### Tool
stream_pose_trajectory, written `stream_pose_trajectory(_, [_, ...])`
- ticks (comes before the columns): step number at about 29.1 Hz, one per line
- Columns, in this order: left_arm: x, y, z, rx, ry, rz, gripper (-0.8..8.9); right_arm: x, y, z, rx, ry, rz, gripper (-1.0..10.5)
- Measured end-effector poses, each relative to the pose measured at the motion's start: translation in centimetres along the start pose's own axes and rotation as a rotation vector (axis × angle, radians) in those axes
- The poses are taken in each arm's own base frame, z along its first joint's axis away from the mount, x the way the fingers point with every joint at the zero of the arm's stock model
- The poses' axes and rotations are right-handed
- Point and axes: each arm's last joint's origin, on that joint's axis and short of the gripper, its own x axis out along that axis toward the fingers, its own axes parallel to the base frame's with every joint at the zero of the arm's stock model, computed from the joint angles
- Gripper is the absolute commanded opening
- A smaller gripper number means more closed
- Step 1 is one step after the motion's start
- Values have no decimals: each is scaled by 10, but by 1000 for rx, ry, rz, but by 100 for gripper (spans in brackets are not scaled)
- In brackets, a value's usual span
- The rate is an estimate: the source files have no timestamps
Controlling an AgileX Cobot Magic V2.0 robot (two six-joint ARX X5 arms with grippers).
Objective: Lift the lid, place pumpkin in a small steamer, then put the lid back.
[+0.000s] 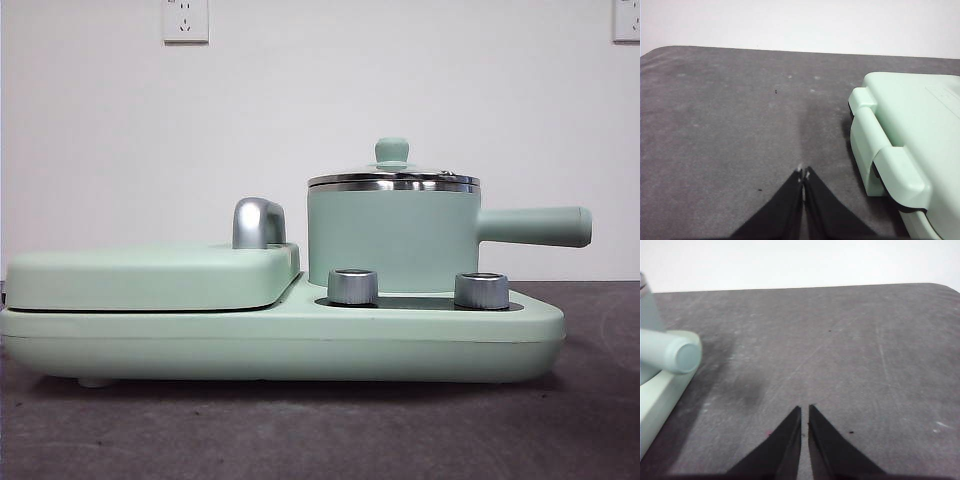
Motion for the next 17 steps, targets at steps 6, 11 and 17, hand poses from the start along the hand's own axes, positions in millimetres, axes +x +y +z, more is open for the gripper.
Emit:
stream_pose_trajectory(6, [0,0,0,0,0,0,6,0,0,0,-38,-1,1,20])
stream_pose_trajectory(11, [0,0,0,0,0,0,6,0,0,0,-43,-4,2,20])
stream_pose_trajectory(17, [0,0,0,0,0,0,6,0,0,0,-43,-4,2,20])
